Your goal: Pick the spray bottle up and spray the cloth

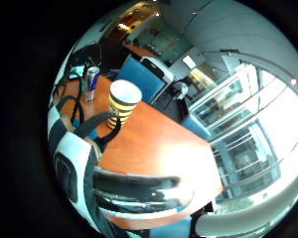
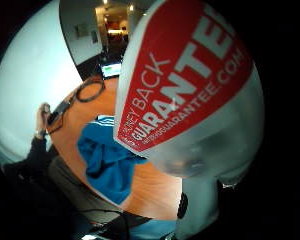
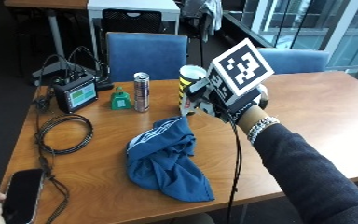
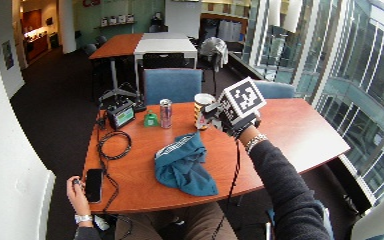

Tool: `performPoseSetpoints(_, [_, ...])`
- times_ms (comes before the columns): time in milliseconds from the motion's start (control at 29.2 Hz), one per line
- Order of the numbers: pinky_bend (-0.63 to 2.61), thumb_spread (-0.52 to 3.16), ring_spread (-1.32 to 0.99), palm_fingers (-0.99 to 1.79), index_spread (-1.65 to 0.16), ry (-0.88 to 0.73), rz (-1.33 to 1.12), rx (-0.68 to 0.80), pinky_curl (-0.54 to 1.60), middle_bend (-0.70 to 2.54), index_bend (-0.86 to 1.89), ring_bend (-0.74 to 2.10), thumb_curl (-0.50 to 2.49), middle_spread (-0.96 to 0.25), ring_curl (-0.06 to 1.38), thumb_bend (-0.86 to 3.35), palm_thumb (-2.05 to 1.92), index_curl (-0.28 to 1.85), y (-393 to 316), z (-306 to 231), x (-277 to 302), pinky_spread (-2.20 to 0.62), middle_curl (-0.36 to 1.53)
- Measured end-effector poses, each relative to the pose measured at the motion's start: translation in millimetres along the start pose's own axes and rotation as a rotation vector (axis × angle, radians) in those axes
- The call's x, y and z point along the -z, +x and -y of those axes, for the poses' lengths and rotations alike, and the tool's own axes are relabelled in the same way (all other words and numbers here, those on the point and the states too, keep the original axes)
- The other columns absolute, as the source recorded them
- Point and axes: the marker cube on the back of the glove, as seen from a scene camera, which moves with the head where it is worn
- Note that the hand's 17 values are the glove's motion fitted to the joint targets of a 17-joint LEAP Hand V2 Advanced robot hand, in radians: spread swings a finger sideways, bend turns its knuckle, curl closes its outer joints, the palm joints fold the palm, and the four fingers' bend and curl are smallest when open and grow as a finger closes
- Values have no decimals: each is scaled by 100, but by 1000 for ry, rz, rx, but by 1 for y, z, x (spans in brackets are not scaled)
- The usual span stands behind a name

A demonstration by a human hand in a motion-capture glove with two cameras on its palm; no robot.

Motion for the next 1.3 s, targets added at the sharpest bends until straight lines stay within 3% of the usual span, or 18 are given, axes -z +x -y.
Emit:
performPoseSetpoints(445, [52, 74, -20, 138, -29, -100, -220, 242, 40, 56, 21, 76, 69, -22, 46, -3, 91, 59, -56, -34, -49, -35, 55])
performPoseSetpoints(787, [52, 73, -20, 138, -30, -125, -169, 271, 40, 56, 20, 76, 70, -21, 46, -3, 90, 60, -77, -50, -63, -35, 55])
performPoseSetpoints(1061, [52, 72, -20, 138, -30, -72, -100, 154, 40, 56, 20, 76, 71, -21, 46, -3, 91, 60, -57, -25, -40, -35, 55])
performPoseSetpoints(1300, [52, 71, -20, 138, -30, 45, 241, -86, 40, 55, 20, 76, 71, -21, 46, -3, 91, 60, -54, 14, 18, -35, 55])
